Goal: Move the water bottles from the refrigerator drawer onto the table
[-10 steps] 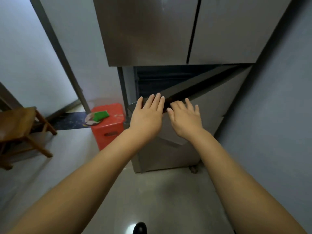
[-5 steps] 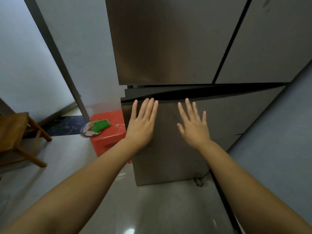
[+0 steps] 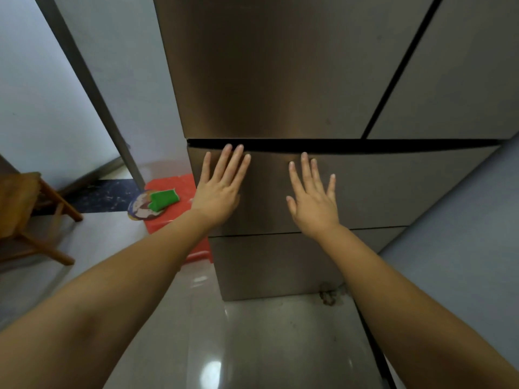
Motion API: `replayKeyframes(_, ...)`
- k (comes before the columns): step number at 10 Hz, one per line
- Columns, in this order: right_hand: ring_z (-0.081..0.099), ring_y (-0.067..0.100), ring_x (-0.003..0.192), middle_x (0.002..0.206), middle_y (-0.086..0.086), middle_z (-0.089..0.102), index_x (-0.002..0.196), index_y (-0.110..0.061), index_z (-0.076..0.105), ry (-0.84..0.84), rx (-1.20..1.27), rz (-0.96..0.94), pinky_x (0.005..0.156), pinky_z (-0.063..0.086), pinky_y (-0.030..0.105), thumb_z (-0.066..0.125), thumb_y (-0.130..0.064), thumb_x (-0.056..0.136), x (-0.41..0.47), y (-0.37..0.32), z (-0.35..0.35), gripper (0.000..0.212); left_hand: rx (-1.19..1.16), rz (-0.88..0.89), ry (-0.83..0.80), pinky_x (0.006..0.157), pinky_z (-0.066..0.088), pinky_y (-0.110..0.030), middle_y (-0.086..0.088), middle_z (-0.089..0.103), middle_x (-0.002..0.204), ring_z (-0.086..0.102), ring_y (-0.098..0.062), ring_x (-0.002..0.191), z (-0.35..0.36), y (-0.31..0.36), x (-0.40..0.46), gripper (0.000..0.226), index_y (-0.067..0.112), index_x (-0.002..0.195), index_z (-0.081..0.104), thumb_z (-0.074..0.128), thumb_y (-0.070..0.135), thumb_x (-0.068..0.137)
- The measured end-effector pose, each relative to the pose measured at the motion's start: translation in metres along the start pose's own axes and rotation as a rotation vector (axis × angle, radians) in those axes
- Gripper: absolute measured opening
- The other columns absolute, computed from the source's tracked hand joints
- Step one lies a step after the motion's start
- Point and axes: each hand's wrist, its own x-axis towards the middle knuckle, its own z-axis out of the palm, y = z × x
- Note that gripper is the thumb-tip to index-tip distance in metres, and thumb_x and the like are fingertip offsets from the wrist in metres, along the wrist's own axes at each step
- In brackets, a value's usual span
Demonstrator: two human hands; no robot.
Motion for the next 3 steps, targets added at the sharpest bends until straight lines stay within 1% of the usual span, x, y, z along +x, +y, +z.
replayKeyframes(1, -0.020, 0.018, 0.148, 0.154, -0.004, -0.034, 0.153, -0.025, -0.010, -0.026, 0.028, -0.013, 0.118, -0.007, 0.054, 0.032, -0.036, 0.102, -0.003, 0.000, -0.007, 0.067, -0.001, -0.032, 0.012, 0.111, -0.020, -0.049, -0.007, -0.014, 0.154, -0.015, -0.027, 0.146, -0.005, 0.006, -0.002, 0.093, 0.010, 0.149, -0.003, 0.062, 0.023, 0.084)
replayKeyframes(2, -0.019, 0.016, 0.148, 0.158, -0.002, -0.028, 0.153, -0.028, -0.007, -0.056, 0.137, -0.005, 0.118, -0.007, 0.054, 0.032, -0.036, 0.102, -0.011, -0.003, -0.024, 0.065, -0.035, -0.042, -0.048, 0.110, -0.023, -0.049, -0.005, -0.029, 0.152, -0.031, -0.023, 0.138, -0.011, 0.008, 0.001, 0.086, 0.013, 0.150, -0.013, 0.049, 0.020, 0.091)
replayKeyframes(3, -0.015, 0.008, 0.147, 0.162, -0.004, -0.012, 0.154, -0.028, 0.007, 0.050, 0.432, 0.005, 0.120, -0.006, 0.049, 0.036, -0.034, 0.102, -0.052, 0.005, -0.046, 0.060, -0.124, -0.082, 0.051, 0.118, 0.003, -0.050, -0.013, -0.001, 0.160, -0.008, -0.027, 0.146, -0.014, 0.015, -0.020, 0.087, 0.007, 0.153, 0.013, 0.062, 0.016, 0.081)
